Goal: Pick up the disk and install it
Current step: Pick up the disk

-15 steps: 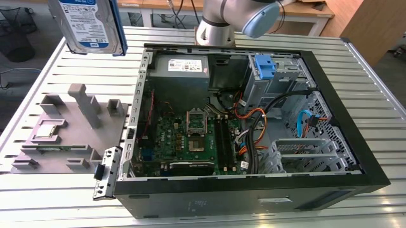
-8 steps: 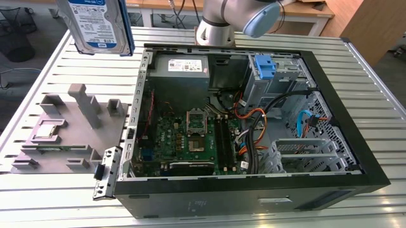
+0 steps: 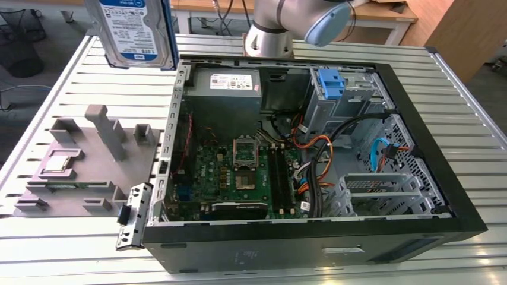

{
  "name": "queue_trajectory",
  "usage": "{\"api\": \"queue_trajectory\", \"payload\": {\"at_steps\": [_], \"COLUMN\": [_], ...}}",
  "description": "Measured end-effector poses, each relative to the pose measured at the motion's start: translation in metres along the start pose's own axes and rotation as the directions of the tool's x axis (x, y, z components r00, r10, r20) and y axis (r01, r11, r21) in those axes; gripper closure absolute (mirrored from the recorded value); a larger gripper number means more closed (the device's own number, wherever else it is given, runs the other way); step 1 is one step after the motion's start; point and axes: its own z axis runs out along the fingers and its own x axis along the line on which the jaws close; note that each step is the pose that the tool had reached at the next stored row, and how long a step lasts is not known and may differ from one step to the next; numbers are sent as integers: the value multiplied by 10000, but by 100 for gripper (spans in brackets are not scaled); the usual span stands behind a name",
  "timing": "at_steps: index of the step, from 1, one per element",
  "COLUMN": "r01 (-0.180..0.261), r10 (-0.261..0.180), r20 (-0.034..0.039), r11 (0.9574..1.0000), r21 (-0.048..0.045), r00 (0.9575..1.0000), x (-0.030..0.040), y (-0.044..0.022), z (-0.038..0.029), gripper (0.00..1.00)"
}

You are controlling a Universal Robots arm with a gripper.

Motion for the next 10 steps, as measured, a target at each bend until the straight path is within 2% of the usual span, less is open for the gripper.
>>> {"api": "queue_trajectory", "payload": {"at_steps": [10], "r01": [-1], "r10": [1], "r20": [0], "r11": [10000], "r21": [0], "r00": [10000], "x": [-8], "y": [-184], "z": [-7], "gripper": [65]}}
